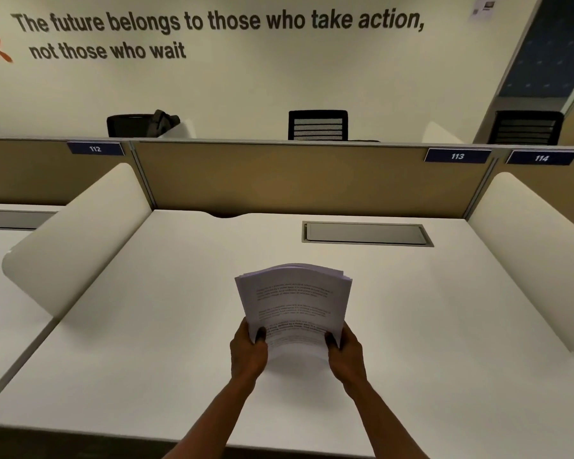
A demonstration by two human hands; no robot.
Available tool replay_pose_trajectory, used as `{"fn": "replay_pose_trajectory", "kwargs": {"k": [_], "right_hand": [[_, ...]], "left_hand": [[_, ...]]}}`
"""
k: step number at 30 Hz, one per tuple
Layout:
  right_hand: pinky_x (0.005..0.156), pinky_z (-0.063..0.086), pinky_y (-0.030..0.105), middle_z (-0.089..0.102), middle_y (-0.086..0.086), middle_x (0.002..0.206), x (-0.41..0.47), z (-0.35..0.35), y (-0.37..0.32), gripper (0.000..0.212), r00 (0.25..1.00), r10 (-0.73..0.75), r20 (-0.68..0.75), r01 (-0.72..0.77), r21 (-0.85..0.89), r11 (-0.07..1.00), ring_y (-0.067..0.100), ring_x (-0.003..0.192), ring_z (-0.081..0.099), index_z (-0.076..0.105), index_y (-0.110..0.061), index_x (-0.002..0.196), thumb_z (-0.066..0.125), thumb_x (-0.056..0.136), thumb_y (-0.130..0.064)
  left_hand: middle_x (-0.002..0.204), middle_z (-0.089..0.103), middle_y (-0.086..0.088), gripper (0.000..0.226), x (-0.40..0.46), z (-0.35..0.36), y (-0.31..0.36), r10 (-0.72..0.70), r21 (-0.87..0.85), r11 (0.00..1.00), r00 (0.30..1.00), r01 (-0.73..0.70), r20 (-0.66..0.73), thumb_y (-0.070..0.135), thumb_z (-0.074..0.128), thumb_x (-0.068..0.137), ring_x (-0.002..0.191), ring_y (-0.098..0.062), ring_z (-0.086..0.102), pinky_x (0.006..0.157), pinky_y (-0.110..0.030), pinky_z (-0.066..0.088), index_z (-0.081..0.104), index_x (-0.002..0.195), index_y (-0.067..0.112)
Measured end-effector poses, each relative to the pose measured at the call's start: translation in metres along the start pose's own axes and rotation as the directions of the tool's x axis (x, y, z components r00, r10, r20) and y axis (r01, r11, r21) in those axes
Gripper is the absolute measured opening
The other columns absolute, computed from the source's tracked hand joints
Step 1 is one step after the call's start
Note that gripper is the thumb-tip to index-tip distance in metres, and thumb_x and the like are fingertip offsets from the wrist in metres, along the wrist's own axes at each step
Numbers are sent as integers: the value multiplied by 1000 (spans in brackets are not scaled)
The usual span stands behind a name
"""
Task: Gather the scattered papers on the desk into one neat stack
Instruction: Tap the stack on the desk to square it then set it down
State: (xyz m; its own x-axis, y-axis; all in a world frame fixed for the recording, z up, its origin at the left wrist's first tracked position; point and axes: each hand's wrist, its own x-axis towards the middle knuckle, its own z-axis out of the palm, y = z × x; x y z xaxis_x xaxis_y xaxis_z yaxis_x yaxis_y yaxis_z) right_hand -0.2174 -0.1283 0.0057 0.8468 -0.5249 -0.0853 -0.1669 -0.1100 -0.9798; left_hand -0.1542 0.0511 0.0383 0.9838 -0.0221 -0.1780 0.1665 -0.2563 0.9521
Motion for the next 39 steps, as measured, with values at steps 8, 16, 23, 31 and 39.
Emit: {"fn": "replay_pose_trajectory", "kwargs": {"k": [8, 16, 23, 31, 39], "right_hand": [[68, 55, 34, 68, -5, 89, 4, -27, -12, 21, 976, -217, 1, 209, -277, 938, 11, 80, 65, 59, -24, 104, 48, 93, -10], [63, 52, 36, 67, -10, 84, 9, -38, -46, 23, 948, -293, 128, 315, -524, 791, 14, 75, 62, 55, -30, 97, 41, 88, -14], [65, 54, 39, 69, -8, 86, 16, -51, -64, 12, 892, -376, 251, 446, -625, 641, 18, 73, 63, 55, -30, 97, 45, 90, -30], [91, 54, 33, 65, -3, 115, 21, -104, -57, 64, 990, -18, 141, 16, 14, 1000, 13, 107, 62, 56, -38, 122, 85, 65, -47], [80, 59, 46, 74, 15, 104, 14, -70, -39, 41, 990, 92, 112, -129, 393, 910, 39, 102, 66, 72, -11, 104, 80, 64, -12]], "left_hand": [[155, 31, -6, 90, 3, -12, 26, 254, 189, 958, 943, -215, -214, 30, 76, 80, 143, -24, 31, 113, -41, 35, 22, 151, 23], [128, 65, 4, 78, 28, -47, 112, 518, 512, 562, 759, -649, 394, 54, 70, 74, 120, -18, 58, 115, -43, 35, 43, 143, 28], [67, 74, 4, 12, 33, -51, 112, 424, 373, 742, 821, -557, 382, 26, 79, 75, 64, -15, 67, 61, -30, 49, 73, 70, 34], [70, 74, -10, 25, 35, -67, 77, 261, 139, 946, 944, -292, 202, 28, 86, 67, 61, -19, 62, 59, -30, 44, 73, 70, 6], [81, 77, -5, 19, 33, -56, 55, 157, -96, 986, 964, -139, 215, 27, 83, 65, 73, -18, 72, 62, -33, 55, 77, 79, 16]]}}
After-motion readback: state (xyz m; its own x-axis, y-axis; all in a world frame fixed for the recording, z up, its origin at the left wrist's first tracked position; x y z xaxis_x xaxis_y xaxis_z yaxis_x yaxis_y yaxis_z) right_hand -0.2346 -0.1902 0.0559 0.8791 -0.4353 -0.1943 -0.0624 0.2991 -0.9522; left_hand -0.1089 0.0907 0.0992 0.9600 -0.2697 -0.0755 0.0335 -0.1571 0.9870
